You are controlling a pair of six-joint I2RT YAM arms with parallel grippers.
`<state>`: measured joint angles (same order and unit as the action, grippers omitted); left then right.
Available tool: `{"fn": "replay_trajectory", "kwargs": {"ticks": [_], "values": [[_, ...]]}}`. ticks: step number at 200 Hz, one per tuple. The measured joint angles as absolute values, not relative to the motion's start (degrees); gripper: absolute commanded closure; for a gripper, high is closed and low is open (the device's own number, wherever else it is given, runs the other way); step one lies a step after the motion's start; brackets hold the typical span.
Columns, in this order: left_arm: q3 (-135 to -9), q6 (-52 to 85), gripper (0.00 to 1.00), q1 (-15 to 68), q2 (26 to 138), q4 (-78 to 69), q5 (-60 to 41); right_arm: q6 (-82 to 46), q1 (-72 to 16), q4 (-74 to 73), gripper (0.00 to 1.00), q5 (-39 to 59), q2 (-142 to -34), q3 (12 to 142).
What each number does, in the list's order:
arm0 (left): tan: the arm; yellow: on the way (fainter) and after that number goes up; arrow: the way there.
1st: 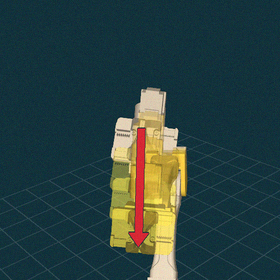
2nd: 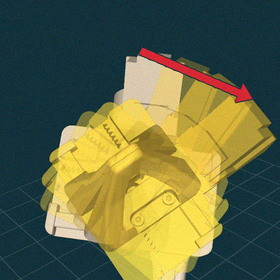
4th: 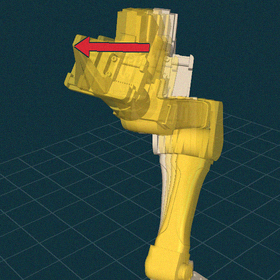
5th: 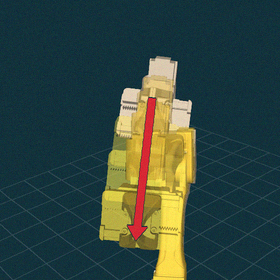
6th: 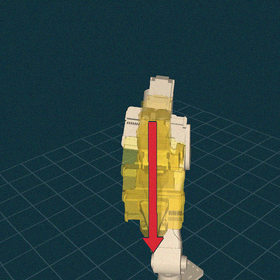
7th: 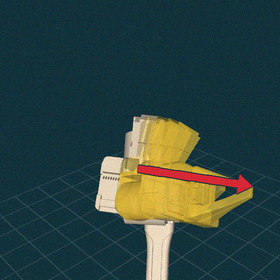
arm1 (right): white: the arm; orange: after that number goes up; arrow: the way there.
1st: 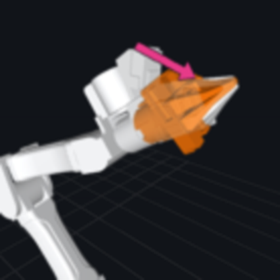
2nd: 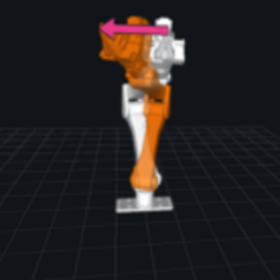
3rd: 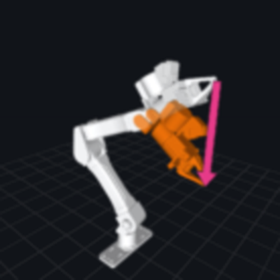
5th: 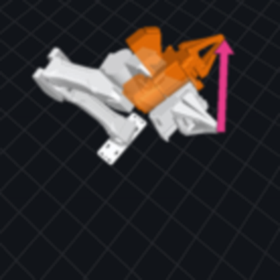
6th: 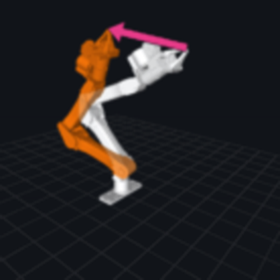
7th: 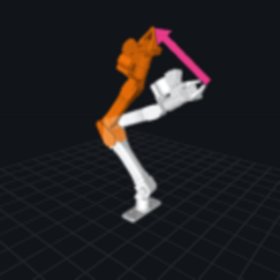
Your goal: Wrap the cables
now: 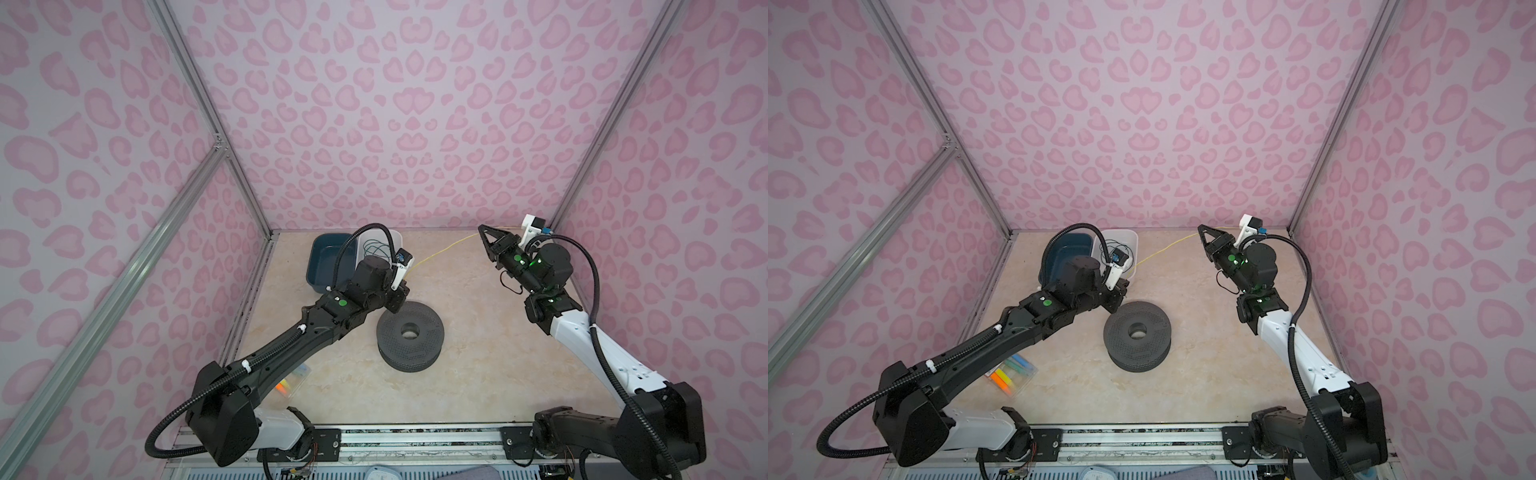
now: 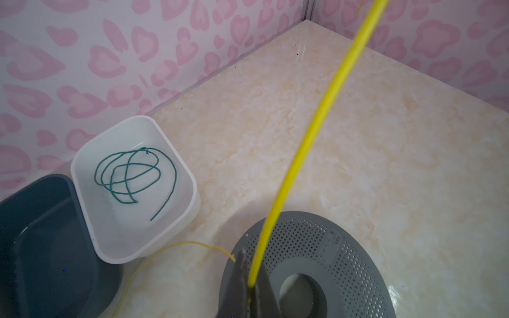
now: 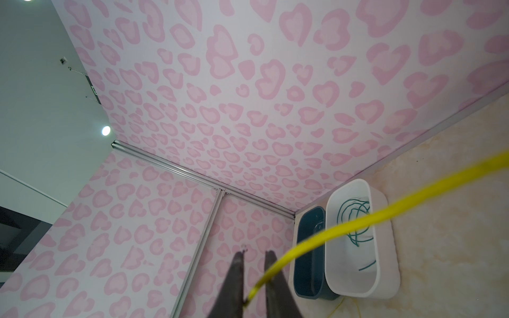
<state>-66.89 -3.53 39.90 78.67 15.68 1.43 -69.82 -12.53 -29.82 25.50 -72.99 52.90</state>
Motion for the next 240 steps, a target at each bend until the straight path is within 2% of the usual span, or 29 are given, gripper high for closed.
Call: {"fn": "replay_trajectory", "kwargs": {"ticks": [17, 30, 65, 110, 141, 171, 227, 240], "values": [[-71.6, -2.7, 0.96, 40.4, 79.4, 19.4, 2.4, -69.4, -12.6, -29.1, 0.41, 27.2, -73.6, 53.3], [-74.5, -1.5, 0.96, 40.6, 80.0, 22.0, 2.4, -69.3, -13.6, -28.7, 0.37, 28.0, -73.3, 52.5], [-83.5, 1.7, 0.96, 40.6, 83.0, 26.3, 1.4, -67.8, -17.5, -26.4, 0.36, 29.1, -70.1, 49.6], [-90.3, 3.0, 0.96, 41.3, 88.3, 30.1, -1.3, -61.4, -25.4, -21.9, 0.37, 27.0, -67.4, 51.9], [-90.8, 3.2, 0.96, 41.6, 88.8, 31.0, -3.2, -58.0, -28.1, -20.8, 0.44, 25.4, -68.9, 54.6], [-90.8, 3.2, 0.96, 41.7, 88.7, 31.6, -4.8, -57.2, -29.6, -20.3, 0.55, 24.9, -71.9, 56.7], [-90.8, 3.2, 0.96, 41.7, 88.6, 31.6, -6.5, -57.3, -32.1, -21.2, 0.61, 25.5, -78.0, 59.0], [-90.8, 3.2, 0.96, 41.7, 88.6, 31.6, -7.1, -57.2, -32.5, -21.5, 0.66, 26.2, -78.9, 59.0]]}}
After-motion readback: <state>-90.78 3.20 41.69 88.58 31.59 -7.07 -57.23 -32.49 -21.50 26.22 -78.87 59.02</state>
